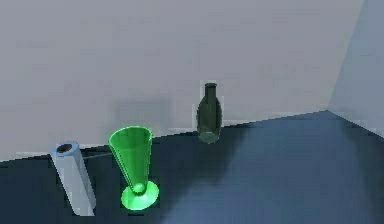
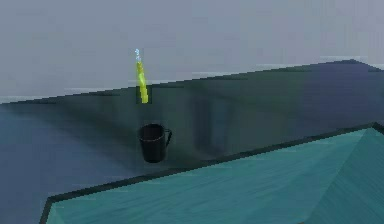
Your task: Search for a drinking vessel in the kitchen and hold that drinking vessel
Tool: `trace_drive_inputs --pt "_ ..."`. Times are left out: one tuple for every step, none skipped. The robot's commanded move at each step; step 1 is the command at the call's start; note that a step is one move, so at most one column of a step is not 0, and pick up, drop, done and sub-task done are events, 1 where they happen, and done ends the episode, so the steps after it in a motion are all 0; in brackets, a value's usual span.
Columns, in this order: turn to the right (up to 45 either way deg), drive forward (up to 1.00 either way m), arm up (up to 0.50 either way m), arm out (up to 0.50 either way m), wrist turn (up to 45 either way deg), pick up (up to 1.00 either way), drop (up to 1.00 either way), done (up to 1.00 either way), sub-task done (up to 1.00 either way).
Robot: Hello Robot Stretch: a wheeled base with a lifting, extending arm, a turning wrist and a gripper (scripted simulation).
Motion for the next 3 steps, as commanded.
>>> trace_drive_inputs --pt "0.0 0.0 0.38 0.0 0.0 0.0 0.0 0.0 0.0" --pt "0.0 0.0 0.0 0.16 0.0 0.0 0.0 0.0 0.0" --pt "0.0 0.0 0.0 0.0 45.0 0.0 0.0 0.0 0.0"
